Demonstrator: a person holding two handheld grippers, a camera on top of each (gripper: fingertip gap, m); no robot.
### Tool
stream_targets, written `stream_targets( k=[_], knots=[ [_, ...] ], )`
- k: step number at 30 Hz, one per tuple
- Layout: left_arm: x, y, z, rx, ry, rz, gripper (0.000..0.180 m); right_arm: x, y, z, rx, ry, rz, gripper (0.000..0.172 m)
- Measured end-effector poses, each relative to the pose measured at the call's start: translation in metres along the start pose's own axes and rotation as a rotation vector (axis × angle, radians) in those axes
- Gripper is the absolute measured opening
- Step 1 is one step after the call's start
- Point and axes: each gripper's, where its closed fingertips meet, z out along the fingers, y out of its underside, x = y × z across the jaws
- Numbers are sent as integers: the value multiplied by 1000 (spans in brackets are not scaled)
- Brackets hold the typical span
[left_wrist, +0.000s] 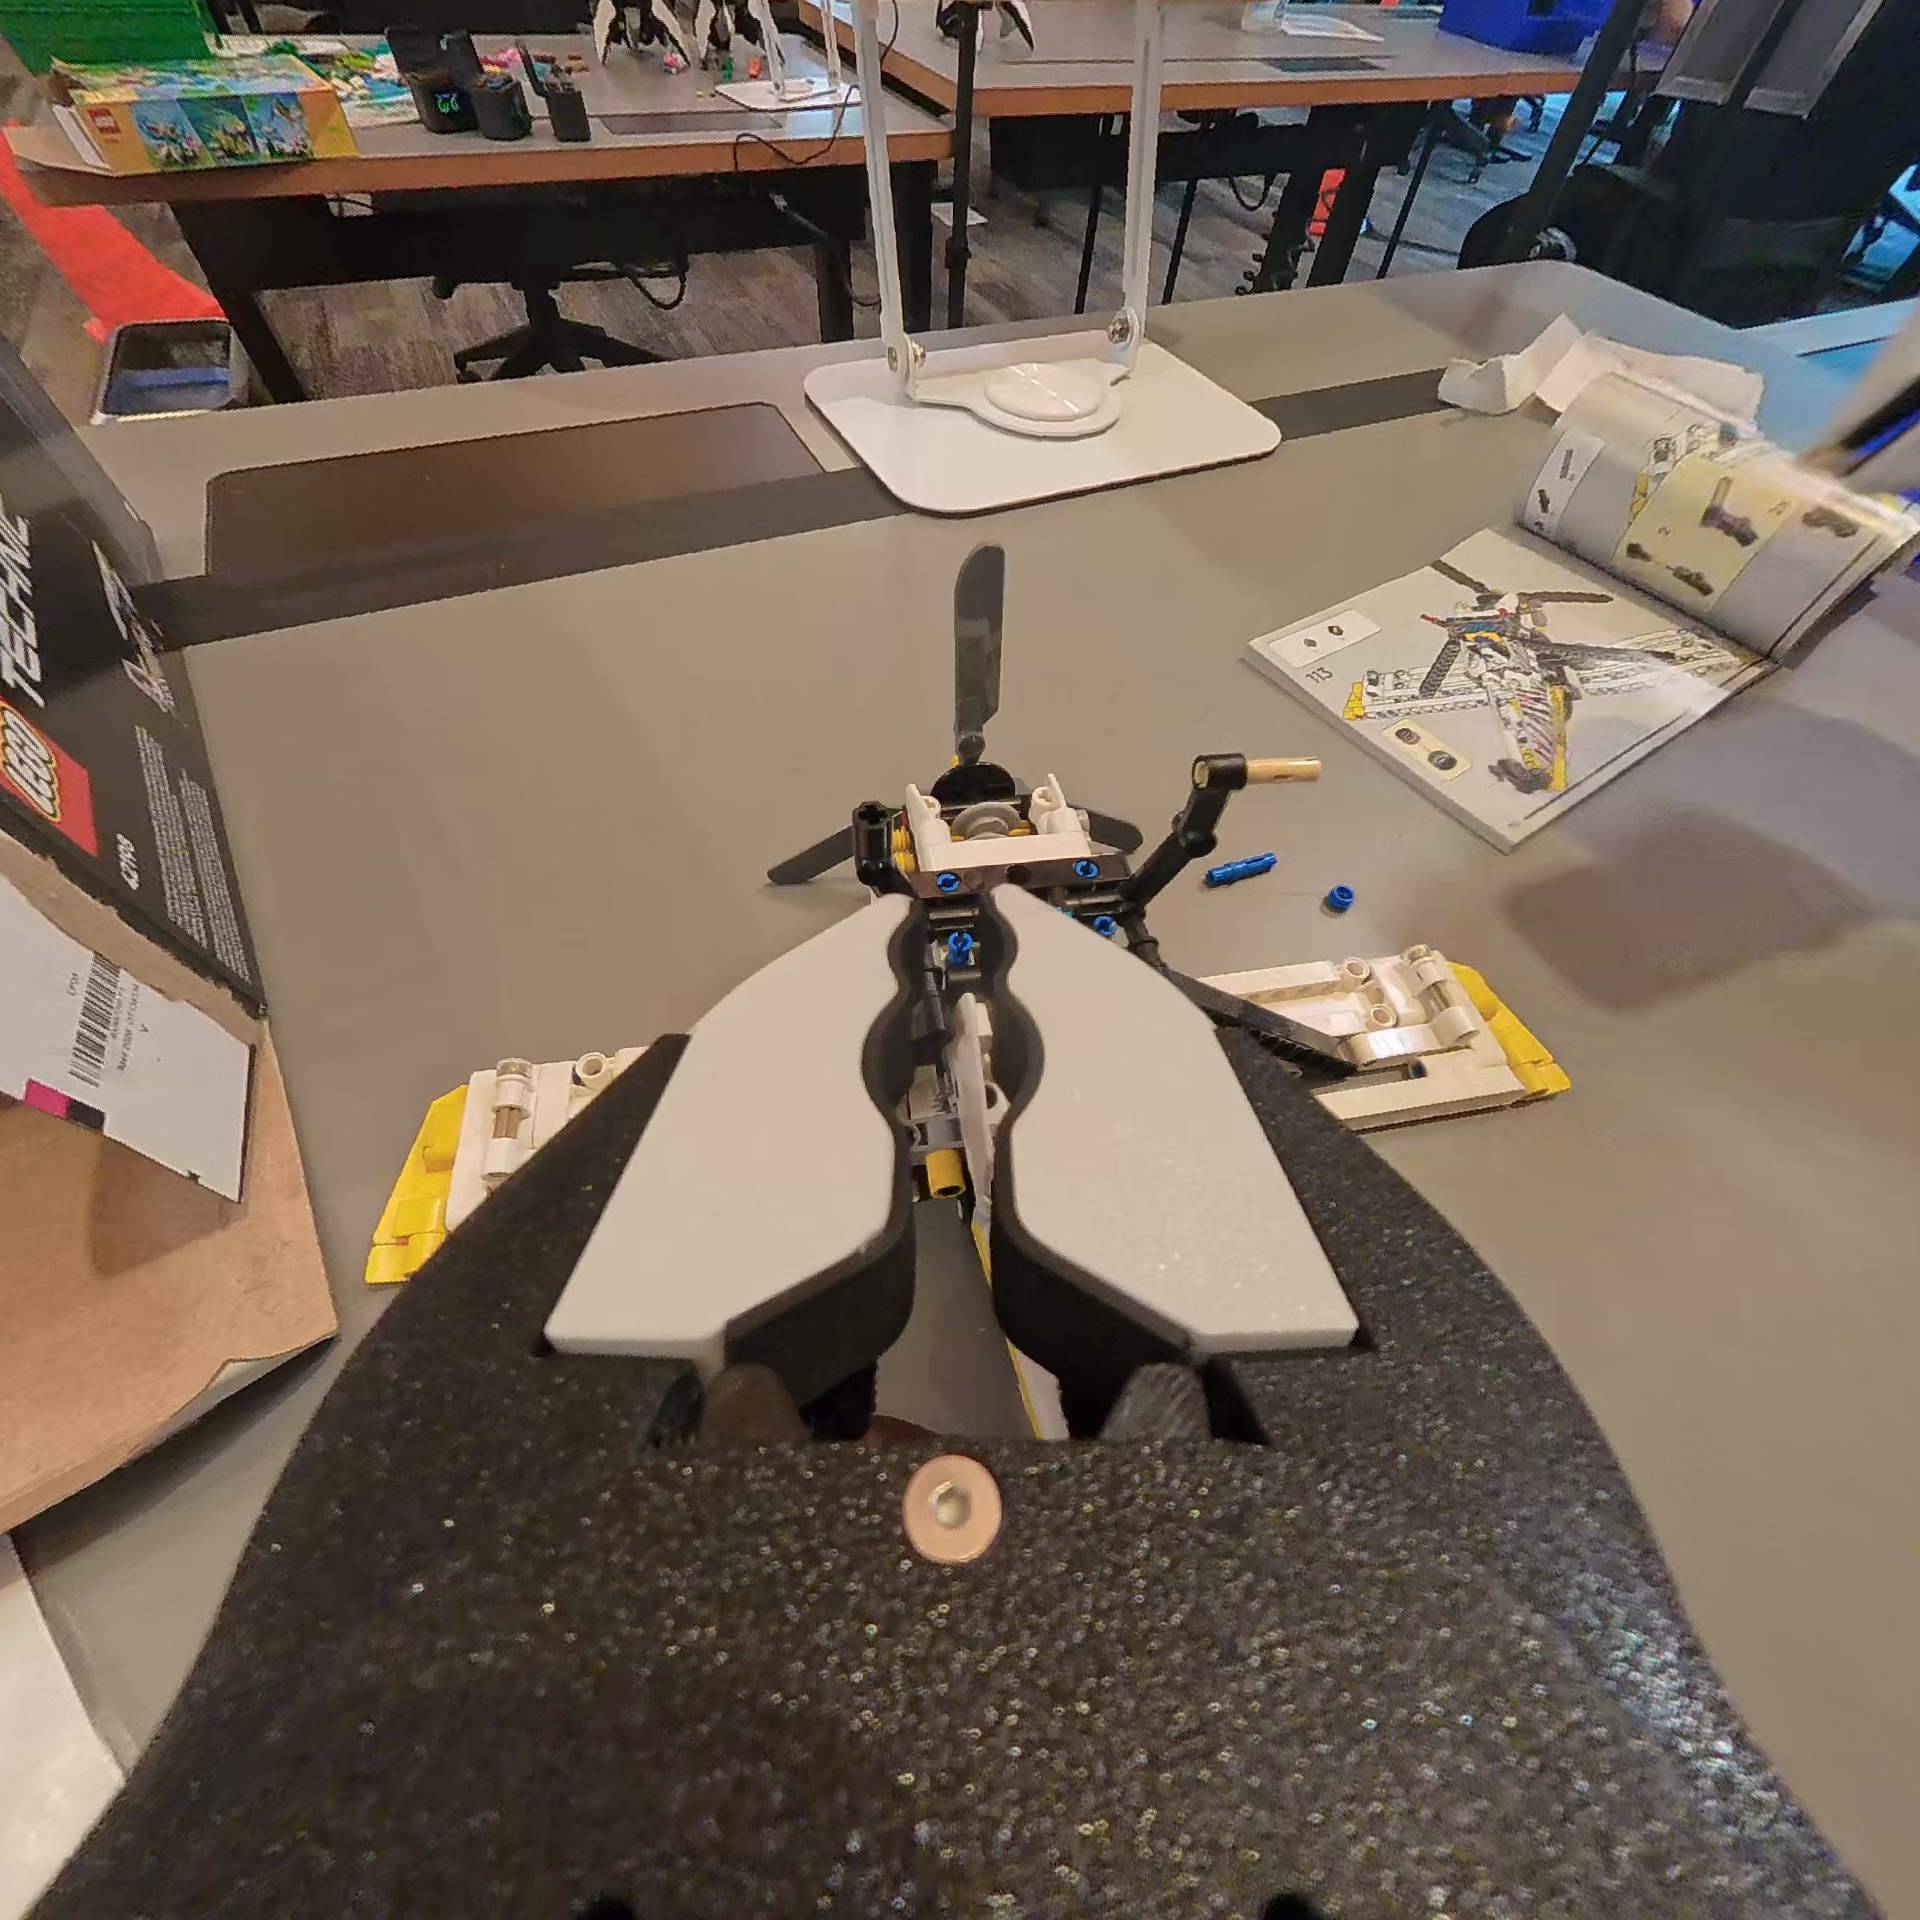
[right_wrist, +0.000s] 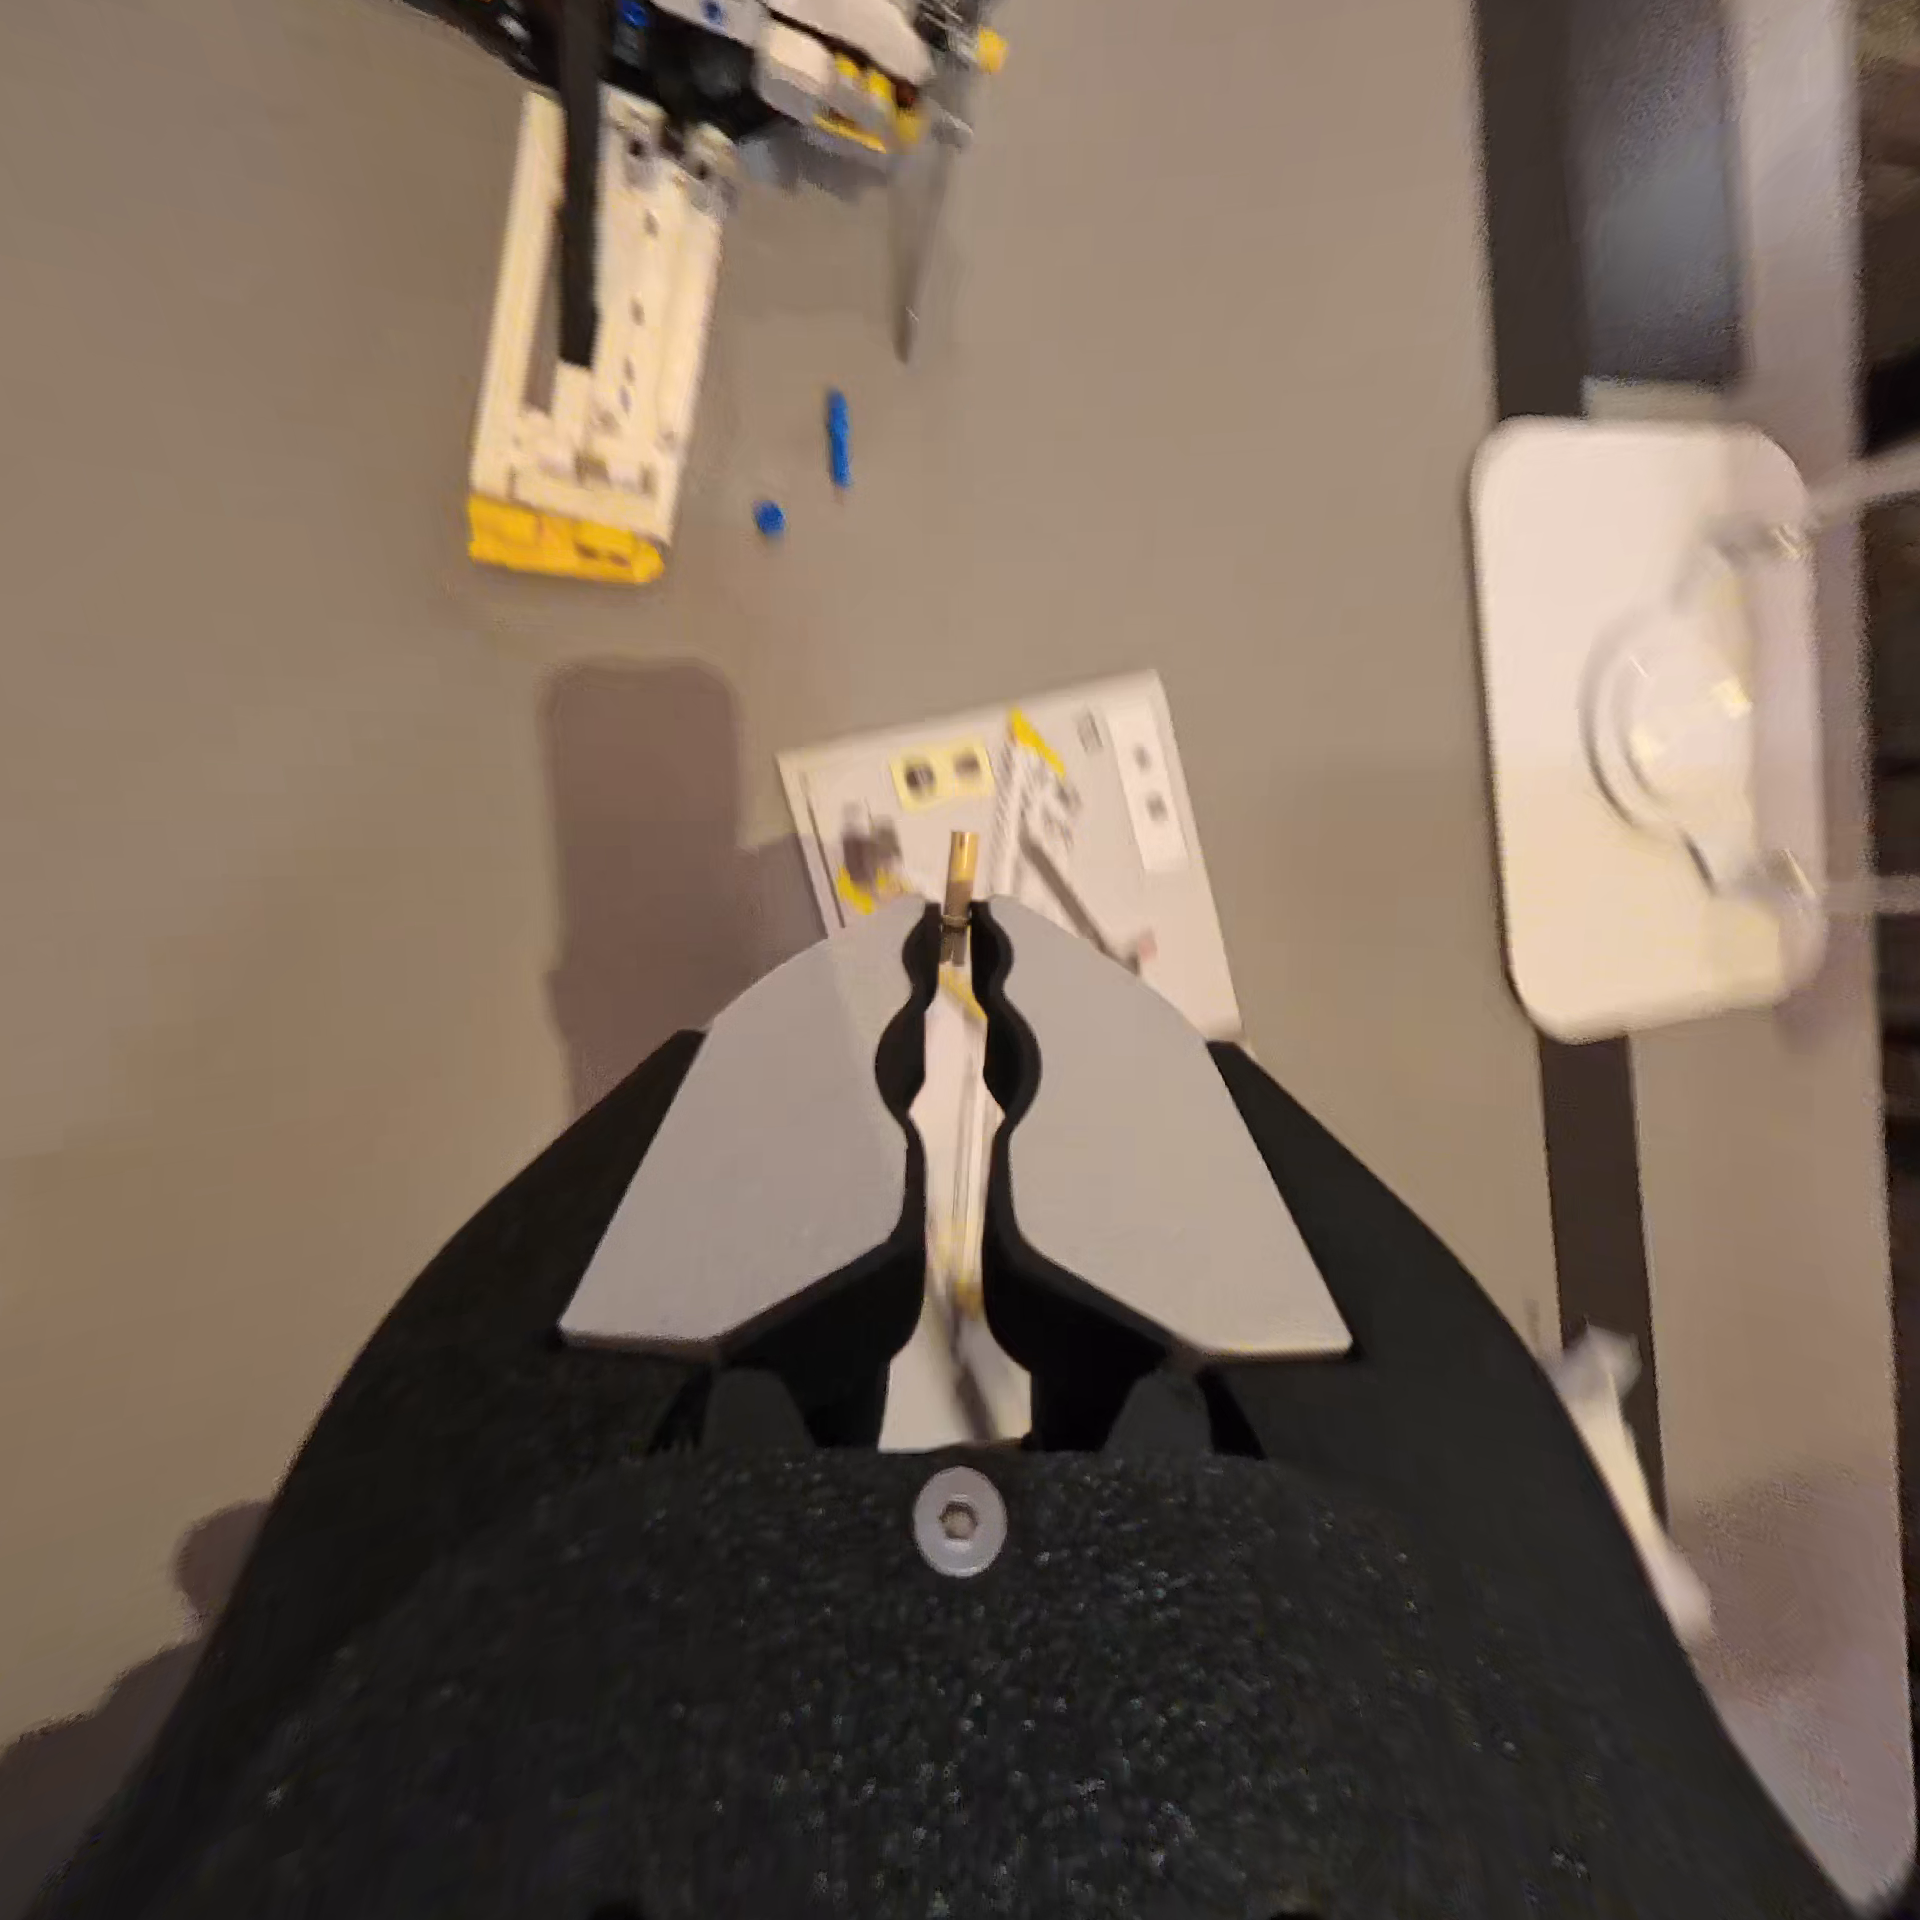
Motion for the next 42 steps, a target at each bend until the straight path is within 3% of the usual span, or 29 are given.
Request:
stream_targets(
  k=[9,12,16,26,42],
  knots=[
    [-1,-3,-2,15,3,-14,10,32,202,-182,-196,388,475,5],
    [-3,-4,-3,19,-6,-14,10,26,254,-208,-226,407,606,5],
    [-8,-4,-3,35,-22,-31,10,14,301,-206,-279,389,688,5],
    [-18,-6,-2,75,-46,-26,10,1,331,-182,-260,316,719,6],
    [-17,-3,0,68,-52,-15,10,0,340,-168,-266,279,713,6]
  ],
)
